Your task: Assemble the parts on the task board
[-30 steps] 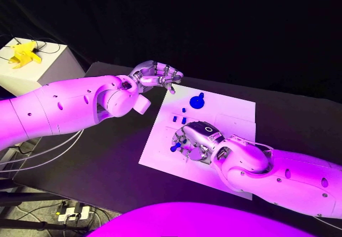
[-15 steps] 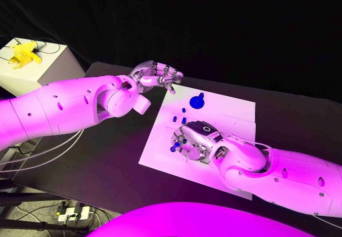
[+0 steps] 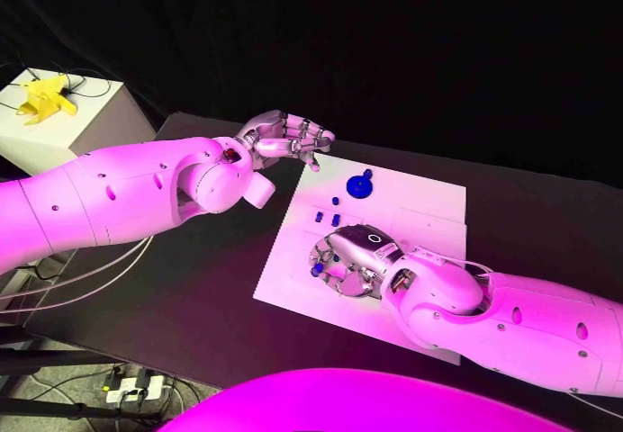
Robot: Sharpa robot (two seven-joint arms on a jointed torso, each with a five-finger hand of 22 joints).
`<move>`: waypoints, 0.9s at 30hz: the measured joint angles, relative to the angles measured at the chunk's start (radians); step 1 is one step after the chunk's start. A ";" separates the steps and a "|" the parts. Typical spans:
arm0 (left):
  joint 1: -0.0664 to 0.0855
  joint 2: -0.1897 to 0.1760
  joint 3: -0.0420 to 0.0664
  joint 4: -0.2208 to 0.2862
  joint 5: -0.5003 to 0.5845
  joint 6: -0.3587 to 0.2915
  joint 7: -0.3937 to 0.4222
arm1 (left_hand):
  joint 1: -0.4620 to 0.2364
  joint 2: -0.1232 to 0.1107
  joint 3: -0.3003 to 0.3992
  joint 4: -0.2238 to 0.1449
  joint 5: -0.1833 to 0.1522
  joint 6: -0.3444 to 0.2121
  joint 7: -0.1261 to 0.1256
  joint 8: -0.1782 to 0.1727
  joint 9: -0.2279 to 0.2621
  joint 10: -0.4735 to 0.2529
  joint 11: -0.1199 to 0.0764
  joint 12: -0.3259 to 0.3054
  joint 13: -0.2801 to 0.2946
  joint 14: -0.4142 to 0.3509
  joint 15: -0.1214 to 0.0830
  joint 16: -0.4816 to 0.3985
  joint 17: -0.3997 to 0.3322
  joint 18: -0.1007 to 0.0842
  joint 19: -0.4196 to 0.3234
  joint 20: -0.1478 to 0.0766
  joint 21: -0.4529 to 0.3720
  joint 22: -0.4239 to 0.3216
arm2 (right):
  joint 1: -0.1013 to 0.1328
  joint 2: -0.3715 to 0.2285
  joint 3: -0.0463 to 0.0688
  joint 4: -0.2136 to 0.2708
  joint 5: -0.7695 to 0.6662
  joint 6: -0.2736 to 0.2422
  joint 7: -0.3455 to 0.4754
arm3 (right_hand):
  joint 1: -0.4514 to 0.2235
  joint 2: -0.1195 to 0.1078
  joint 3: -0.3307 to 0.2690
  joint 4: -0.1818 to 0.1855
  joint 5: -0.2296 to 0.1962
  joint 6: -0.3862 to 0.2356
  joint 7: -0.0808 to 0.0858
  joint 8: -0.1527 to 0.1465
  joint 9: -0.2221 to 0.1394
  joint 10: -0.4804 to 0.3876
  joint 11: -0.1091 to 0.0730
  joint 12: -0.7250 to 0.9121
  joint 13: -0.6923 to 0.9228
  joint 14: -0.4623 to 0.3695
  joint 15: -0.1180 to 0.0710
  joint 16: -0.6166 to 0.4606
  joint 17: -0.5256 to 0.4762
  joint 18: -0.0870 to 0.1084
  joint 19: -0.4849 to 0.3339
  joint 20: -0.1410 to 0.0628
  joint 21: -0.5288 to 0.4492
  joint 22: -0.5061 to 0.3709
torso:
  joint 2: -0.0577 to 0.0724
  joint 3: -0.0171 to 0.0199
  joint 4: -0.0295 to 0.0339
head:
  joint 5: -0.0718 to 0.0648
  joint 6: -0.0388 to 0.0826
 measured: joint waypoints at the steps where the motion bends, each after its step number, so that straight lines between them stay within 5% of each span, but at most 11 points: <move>1: 0.000 0.000 0.000 0.000 0.000 0.000 0.000 | 0.000 0.000 0.000 0.000 0.000 0.000 0.000 0.000 0.000 0.000 0.000 0.000 0.000 0.000 0.000 0.000 0.000 0.000 0.000 0.000 0.000 0.000 | 0.000 0.000 0.000 0.000 0.002 0.001 0.002 | 0.000 0.000 0.000 0.000 0.000 0.000 0.000 0.000 0.000 -0.002 0.000 0.000 0.000 0.000 0.000 0.000 -0.001 0.000 -0.001 0.001 -0.002 0.000 | 0.000 0.0000 -0.0001 | 0.000 0.000; 10: 0.000 -0.001 0.000 0.000 0.000 0.000 -0.003 | 0.000 0.000 0.000 0.000 0.000 0.000 0.000 0.000 0.000 0.000 0.000 0.000 0.000 0.000 0.000 0.000 0.000 0.000 0.000 0.000 0.000 0.000 | -0.001 -0.004 -0.002 -0.002 0.015 0.009 0.017 | -0.002 -0.002 -0.010 -0.010 -0.005 -0.028 0.006 -0.022 -0.009 -0.054 0.009 -0.002 -0.006 0.000 0.007 -0.020 -0.028 0.000 -0.013 0.013 -0.069 0.000 | 0.000 0.0008 -0.0010 | -0.001 -0.002; 12: 0.000 -0.002 0.000 0.000 0.000 0.000 -0.004 | 0.000 0.000 0.000 0.000 0.000 0.000 0.000 0.000 0.000 0.000 0.000 0.000 0.000 0.000 0.000 0.000 0.000 0.000 0.000 0.000 0.000 0.000 | -0.002 -0.005 -0.003 -0.002 0.016 0.010 0.018 | -0.002 -0.002 -0.017 -0.017 -0.005 -0.041 0.004 -0.033 -0.013 -0.077 0.012 -0.002 -0.008 0.000 0.011 -0.033 -0.045 0.016 -0.027 0.015 -0.108 0.000 | 0.000 0.0008 -0.0009 | -0.002 -0.002; 16: 0.000 -0.002 0.000 0.000 0.000 0.000 -0.004 | 0.000 0.000 0.000 0.000 0.000 0.000 0.000 0.000 0.000 0.000 0.000 0.000 0.000 0.000 0.000 0.000 0.000 0.000 0.000 0.000 0.000 0.000 | -0.003 -0.006 -0.004 -0.003 0.018 0.010 0.018 | 0.001 0.001 -0.083 -0.023 -0.012 -0.083 0.000 -0.066 -0.027 -0.159 0.024 0.007 -0.009 -0.033 0.028 -0.089 -0.120 0.039 -0.071 0.024 -0.258 -0.011 | 0.000 0.0008 -0.0008 | -0.003 -0.002; 19: 0.000 -0.002 0.000 0.000 0.000 0.000 -0.005 | 0.000 0.000 0.000 0.000 0.000 0.000 0.000 0.000 -0.001 0.000 0.000 -0.005 0.000 0.000 0.000 0.000 0.000 0.000 0.000 0.000 0.000 0.000 | -0.003 -0.007 -0.004 -0.004 0.019 0.009 0.018 | 0.039 0.025 -0.168 -0.017 -0.016 -0.099 -0.005 -0.084 -0.036 -0.215 0.033 0.017 -0.009 -0.063 0.034 -0.125 -0.174 0.048 -0.098 0.033 -0.366 -0.052 | 0.000 0.0008 -0.0007 | -0.004 -0.002; 23: 0.000 -0.002 0.000 0.000 0.000 0.000 -0.005 | 0.000 0.000 0.000 0.000 0.000 0.000 0.000 0.000 -0.001 0.000 0.000 -0.006 0.000 0.000 0.000 0.000 0.000 0.000 0.000 0.000 0.000 0.000 | -0.003 -0.009 -0.004 -0.004 0.020 0.005 0.017 | 0.128 0.056 -0.328 0.042 -0.019 -0.114 0.000 -0.111 -0.054 -0.293 0.047 0.047 -0.009 -0.121 0.045 -0.192 -0.281 0.066 -0.139 0.042 -0.542 -0.130 | 0.000 0.0008 -0.0007 | -0.007 -0.001; 25: 0.000 -0.002 0.000 0.000 0.000 0.000 -0.005 | 0.000 0.000 0.000 0.000 0.000 0.000 0.000 0.000 -0.001 0.000 0.000 -0.006 0.000 0.000 0.000 0.000 0.000 0.000 0.000 0.000 0.000 0.000 | -0.003 -0.010 -0.004 -0.004 0.020 0.000 0.017 | 0.185 0.052 -0.391 0.109 -0.019 -0.126 -0.003 -0.124 -0.062 -0.338 0.055 0.056 -0.009 -0.159 0.051 -0.238 -0.355 0.086 -0.161 0.049 -0.638 -0.176 | 0.000 0.0009 -0.0007 | -0.008 0.000; 27: 0.000 -0.002 0.000 0.000 0.000 0.000 -0.005 | 0.000 0.000 0.000 0.000 0.000 0.000 0.000 0.000 -0.001 0.000 0.000 -0.006 0.000 0.000 0.000 0.000 0.000 0.000 0.000 0.000 0.000 0.000 | -0.003 -0.014 -0.004 -0.003 0.021 -0.008 0.017 | 0.235 0.038 -0.430 0.177 -0.017 -0.137 -0.006 -0.134 -0.068 -0.370 0.059 0.063 -0.009 -0.177 0.055 -0.262 -0.402 0.086 -0.169 0.051 -0.698 -0.207 | 0.000 0.0012 -0.0007 | -0.010 0.002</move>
